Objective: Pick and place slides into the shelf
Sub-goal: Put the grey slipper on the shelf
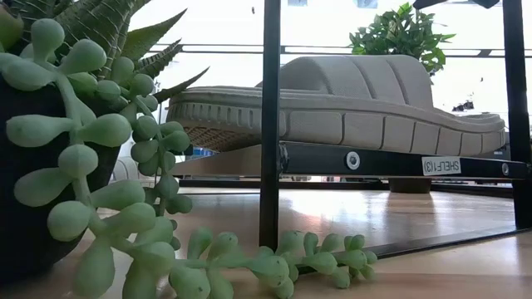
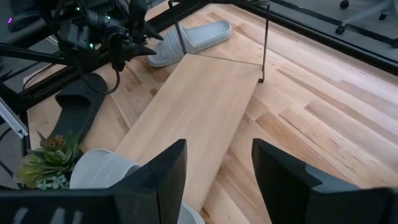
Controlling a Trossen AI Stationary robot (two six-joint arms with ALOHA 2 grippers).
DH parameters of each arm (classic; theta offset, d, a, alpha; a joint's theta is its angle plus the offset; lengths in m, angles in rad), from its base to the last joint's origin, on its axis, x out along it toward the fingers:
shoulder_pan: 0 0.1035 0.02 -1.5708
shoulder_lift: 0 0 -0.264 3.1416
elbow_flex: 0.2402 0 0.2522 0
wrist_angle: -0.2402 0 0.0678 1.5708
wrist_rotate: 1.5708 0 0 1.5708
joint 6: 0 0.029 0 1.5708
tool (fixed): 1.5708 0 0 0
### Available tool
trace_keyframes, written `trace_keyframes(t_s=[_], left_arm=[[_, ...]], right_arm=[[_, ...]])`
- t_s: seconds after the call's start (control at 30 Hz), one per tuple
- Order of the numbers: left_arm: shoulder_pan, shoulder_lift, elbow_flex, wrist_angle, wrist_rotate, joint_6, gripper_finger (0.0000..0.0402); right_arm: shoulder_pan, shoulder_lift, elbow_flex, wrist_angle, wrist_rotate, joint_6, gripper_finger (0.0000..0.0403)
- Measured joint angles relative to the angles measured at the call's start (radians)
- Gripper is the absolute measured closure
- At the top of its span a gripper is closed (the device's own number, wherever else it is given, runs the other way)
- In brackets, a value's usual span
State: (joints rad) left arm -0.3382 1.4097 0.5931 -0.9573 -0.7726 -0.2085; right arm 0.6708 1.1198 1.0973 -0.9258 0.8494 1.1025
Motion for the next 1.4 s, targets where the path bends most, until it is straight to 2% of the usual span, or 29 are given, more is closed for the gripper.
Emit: trace_keyframes(t_s=[0.13, 0.6, 0.93, 1.07, 1.4], left_arm=[[0.001, 0.0, -0.002, -0.003, -0.056, 0.0, 0.0195], [0.165, 0.0, -0.037, 0.041, -0.05, 0.008, 0.0195], [0.181, 0.0, -0.039, 0.131, -0.065, 0.124, 0.0199], [0.181, 0.0, -0.039, 0.131, -0.063, 0.124, 0.0226], [0.181, 0.0, -0.039, 0.127, -0.05, 0.124, 0.0338]], right_arm=[[0.0, 0.0, 0.0, 0.001, 0.0, 0.001, 0.023], [0.0, 0.0, 0.0, -0.001, 0.011, 0.022, 0.023], [0.0, 0.0, 0.0, -0.001, 0.011, 0.023, 0.023], [0.0, 0.0, 0.0, -0.001, 0.012, 0.024, 0.023], [-0.001, 0.0, 0.0, 0.001, 0.015, 0.026, 0.023]])
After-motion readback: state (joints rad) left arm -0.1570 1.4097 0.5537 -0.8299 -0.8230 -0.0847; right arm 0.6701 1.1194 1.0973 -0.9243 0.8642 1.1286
